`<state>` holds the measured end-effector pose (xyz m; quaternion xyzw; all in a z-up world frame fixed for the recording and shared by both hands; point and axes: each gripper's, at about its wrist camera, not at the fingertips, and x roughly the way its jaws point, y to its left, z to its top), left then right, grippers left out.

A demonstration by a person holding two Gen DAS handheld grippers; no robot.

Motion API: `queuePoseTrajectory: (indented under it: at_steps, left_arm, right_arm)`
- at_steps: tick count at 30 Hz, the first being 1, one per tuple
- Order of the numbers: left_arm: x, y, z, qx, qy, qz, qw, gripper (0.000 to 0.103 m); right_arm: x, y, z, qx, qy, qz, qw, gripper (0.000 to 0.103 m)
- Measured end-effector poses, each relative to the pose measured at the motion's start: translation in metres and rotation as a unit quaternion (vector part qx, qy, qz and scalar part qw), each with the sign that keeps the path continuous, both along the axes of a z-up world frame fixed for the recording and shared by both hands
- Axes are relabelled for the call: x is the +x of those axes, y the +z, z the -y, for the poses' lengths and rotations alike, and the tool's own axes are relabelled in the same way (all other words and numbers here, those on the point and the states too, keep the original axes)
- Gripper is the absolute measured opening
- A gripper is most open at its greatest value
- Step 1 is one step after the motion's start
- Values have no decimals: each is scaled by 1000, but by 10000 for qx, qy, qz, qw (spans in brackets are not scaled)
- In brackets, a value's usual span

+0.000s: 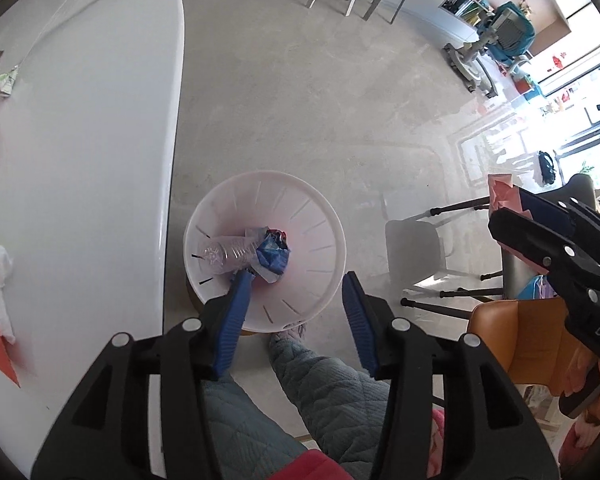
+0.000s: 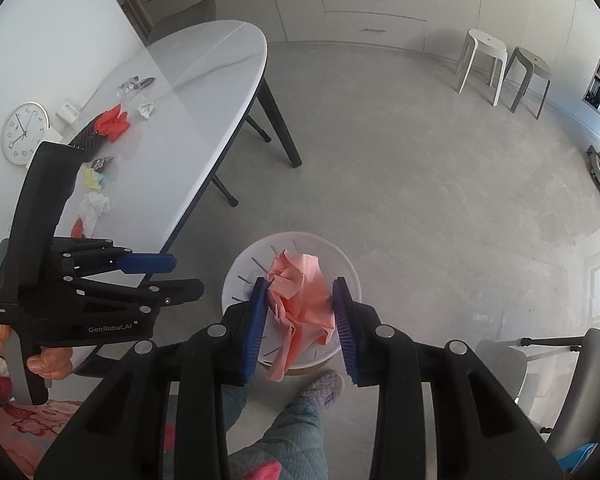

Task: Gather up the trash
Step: 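Drop the blue paper into the wastebasket with the left gripper while the right drops the pink tissue, then move both grippers back over the table toward the remaining tissues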

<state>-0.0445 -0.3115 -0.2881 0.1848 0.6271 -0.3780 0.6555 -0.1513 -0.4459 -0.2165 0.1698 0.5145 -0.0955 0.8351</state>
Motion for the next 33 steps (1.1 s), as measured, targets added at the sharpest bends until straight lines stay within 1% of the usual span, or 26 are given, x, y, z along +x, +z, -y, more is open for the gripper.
queuePoseTrajectory:
  at_steps: [2, 4, 7, 9, 13, 14, 15, 16, 17, 18, 20, 22, 23, 24, 26, 29, 33]
  left_arm:
    - [1, 1, -5, 2, 118, 5, 9999, 50]
    - [4, 9, -12, -32, 282, 90, 9996, 55]
    - [12, 27, -29, -106, 513, 297, 9982, 62]
    - [18, 45, -42, -176, 686, 463, 9964, 65]
    - [29, 79, -73, -303, 1016, 788, 9912, 75]
    - [31, 87, -83, -319, 1080, 869, 9898, 77]
    - [34, 93, -92, -331, 1131, 927, 9887, 79]
    - [37, 99, -101, -331, 1189, 986, 9874, 82]
    - [39, 103, -109, -320, 1260, 1057, 9859, 83]
    - [42, 108, -119, -304, 1332, 1127, 9842, 84]
    - [49, 112, -136, -260, 1435, 1209, 9819, 86]
    - [57, 115, -157, -186, 1577, 1287, 9789, 87]
    - [58, 113, -165, -163, 1637, 1301, 9778, 87]
    - [63, 113, -181, -133, 1718, 1306, 9763, 87]
    - [71, 110, -201, -114, 1854, 1270, 9744, 87]
    - [83, 103, -232, -143, 2035, 1183, 9718, 87]
    - [87, 89, -254, -148, 2033, 1159, 9721, 87]
  right_arm:
    - [-1, -3, 3, 31, 73, -16, 10000, 35]
    - [1, -7, 4, 76, 156, -26, 9998, 35]
    - [4, -13, 1, 124, 262, -43, 9996, 35]
    - [6, -18, -3, 165, 338, -55, 9993, 35]
    - [17, -39, -16, 162, 559, -231, 9980, 37]
    - [19, -44, -20, 179, 597, -274, 9977, 40]
    - [21, -49, -23, 214, 632, -316, 9973, 50]
    - [23, -54, -27, 229, 648, -357, 9970, 55]
    - [26, -58, -31, 217, 641, -394, 9969, 65]
    - [27, -61, -33, 218, 638, -426, 9968, 71]
    - [31, -63, -39, 238, 607, -461, 9968, 74]
    - [36, -58, -44, 261, 539, -428, 9973, 80]
    - [38, -54, -46, 236, 495, -382, 9978, 86]
    - [40, -48, -49, 194, 447, -308, 9983, 91]
    - [46, -31, -55, 112, 362, -134, 9992, 96]
    - [56, -6, -65, 62, 298, 111, 9995, 98]
    - [69, 18, -80, 65, 321, 333, 9989, 100]
